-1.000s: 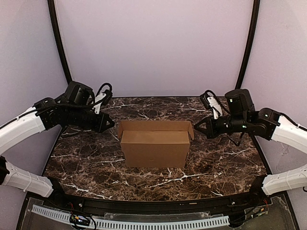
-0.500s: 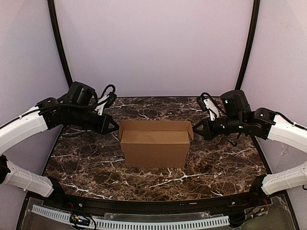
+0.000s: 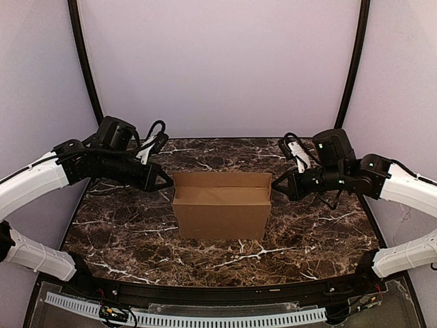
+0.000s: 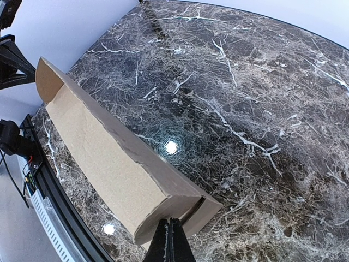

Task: Fold the paper box

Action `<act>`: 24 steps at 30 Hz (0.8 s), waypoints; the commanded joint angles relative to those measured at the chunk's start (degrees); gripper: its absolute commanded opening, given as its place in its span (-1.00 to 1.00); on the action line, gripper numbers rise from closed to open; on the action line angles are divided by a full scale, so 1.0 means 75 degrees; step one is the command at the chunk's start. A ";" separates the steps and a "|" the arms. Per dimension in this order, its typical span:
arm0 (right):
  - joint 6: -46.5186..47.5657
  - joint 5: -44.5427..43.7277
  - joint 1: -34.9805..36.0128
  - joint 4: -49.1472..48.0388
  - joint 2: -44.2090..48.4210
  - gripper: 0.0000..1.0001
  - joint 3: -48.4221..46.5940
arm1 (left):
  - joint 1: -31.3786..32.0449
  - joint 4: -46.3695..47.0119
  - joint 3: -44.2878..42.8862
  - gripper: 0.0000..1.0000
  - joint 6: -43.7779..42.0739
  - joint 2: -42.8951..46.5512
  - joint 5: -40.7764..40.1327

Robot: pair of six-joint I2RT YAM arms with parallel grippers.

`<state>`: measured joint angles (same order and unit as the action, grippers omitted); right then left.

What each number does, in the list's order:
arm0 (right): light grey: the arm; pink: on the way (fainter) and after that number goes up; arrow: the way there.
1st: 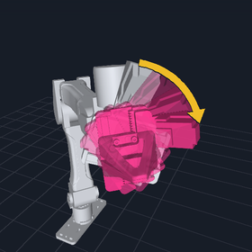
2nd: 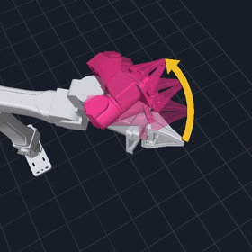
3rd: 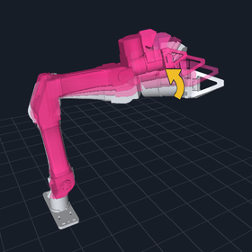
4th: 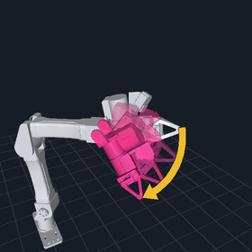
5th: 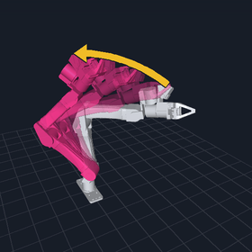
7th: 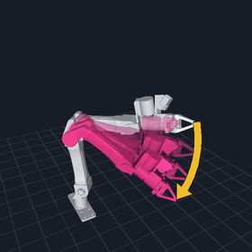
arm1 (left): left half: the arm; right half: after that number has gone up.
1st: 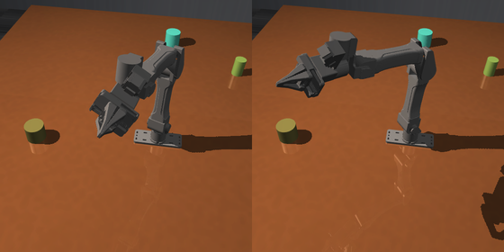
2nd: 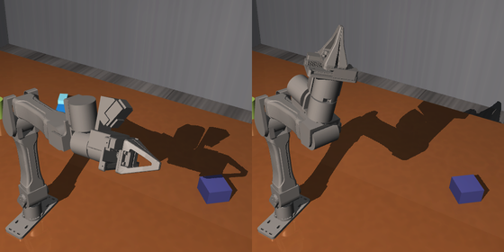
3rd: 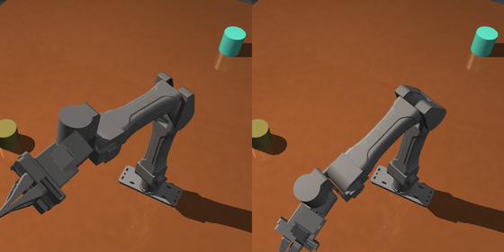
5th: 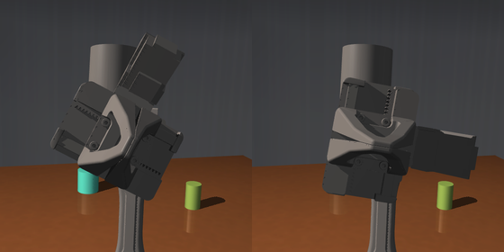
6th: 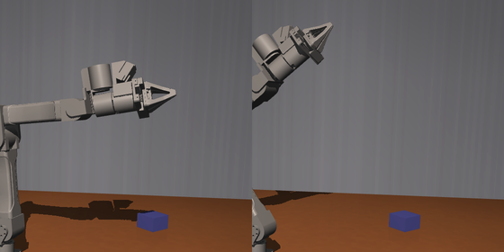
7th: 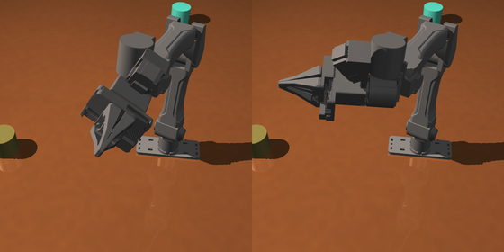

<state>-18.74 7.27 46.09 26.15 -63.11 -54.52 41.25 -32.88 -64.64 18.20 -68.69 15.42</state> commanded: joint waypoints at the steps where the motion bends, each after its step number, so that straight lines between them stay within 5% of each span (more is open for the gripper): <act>1: -0.0092 -0.0072 0.0078 -0.0183 -0.0001 -1.00 -0.0022 | 0.0019 -0.0184 0.0135 -0.99 -0.0135 0.0043 -0.0162; 24: -0.0306 -0.0319 0.0274 -0.0147 0.0120 -1.00 0.0243 | 0.0019 -0.0387 0.0450 -0.99 -0.0142 0.0304 -0.0422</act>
<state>-20.27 5.82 47.24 26.17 -62.74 -53.32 41.25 -35.35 -62.08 17.15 -67.64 11.51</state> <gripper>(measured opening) 0.003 0.008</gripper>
